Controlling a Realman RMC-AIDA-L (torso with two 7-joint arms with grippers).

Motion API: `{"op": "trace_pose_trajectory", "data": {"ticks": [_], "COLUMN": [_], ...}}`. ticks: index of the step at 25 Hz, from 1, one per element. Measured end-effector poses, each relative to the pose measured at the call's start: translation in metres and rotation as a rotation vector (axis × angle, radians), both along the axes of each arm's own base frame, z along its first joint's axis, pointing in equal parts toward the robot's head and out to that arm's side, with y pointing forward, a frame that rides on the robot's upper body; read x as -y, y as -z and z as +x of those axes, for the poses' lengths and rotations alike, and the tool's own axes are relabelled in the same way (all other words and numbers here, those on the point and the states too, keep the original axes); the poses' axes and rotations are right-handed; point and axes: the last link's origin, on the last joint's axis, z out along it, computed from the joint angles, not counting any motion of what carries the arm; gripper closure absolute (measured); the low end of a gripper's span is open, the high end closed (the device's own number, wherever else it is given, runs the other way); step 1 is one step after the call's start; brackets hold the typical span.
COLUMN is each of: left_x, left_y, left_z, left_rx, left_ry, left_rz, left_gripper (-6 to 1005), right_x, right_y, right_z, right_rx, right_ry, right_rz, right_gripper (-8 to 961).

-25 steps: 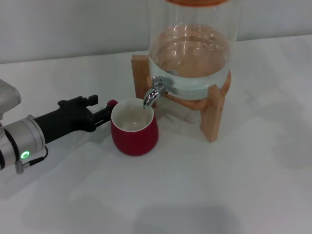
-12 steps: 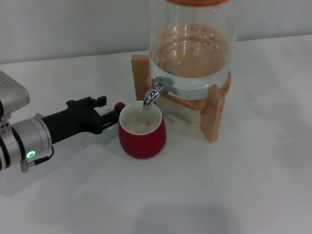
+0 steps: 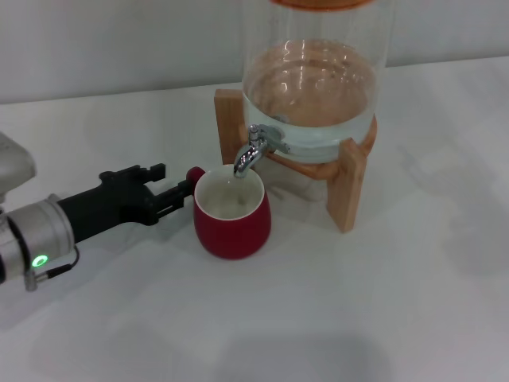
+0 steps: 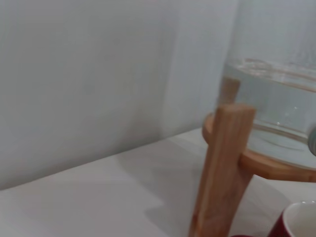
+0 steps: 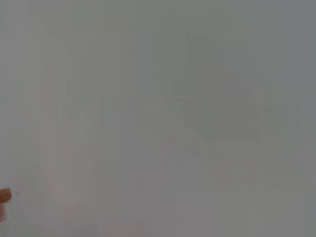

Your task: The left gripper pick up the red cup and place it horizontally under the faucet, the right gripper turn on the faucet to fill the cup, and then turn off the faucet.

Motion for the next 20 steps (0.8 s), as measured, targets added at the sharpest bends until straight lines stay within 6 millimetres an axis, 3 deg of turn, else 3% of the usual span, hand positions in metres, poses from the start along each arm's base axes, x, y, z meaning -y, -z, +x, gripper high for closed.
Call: {"op": "trace_pose_trajectory", "data": {"ticks": [8, 14, 20], "left_x": [0.014, 0.032, 0.066], "left_y": [-0.034, -0.062, -0.092], "left_z": [-0.020, -0.024, -0.025], "left_rx": [0.071, 0.225, 0.417], "left_ry": [-0.052, -0.037, 0.056], "left_rz": [0.075, 0.166, 0.250], "left_gripper": [423, 423, 400], "right_x": [0.000, 0.002, 0.006], "right_y": [-0.001, -0.003, -0.006], "right_z": [0.000, 0.002, 0.005], "right_rx": [-0.001, -0.002, -0.002], "right_ry": [0.002, 0.010, 0.020], "right_rz": [0.002, 0.014, 0.024], "right_gripper": [232, 232, 232]}}
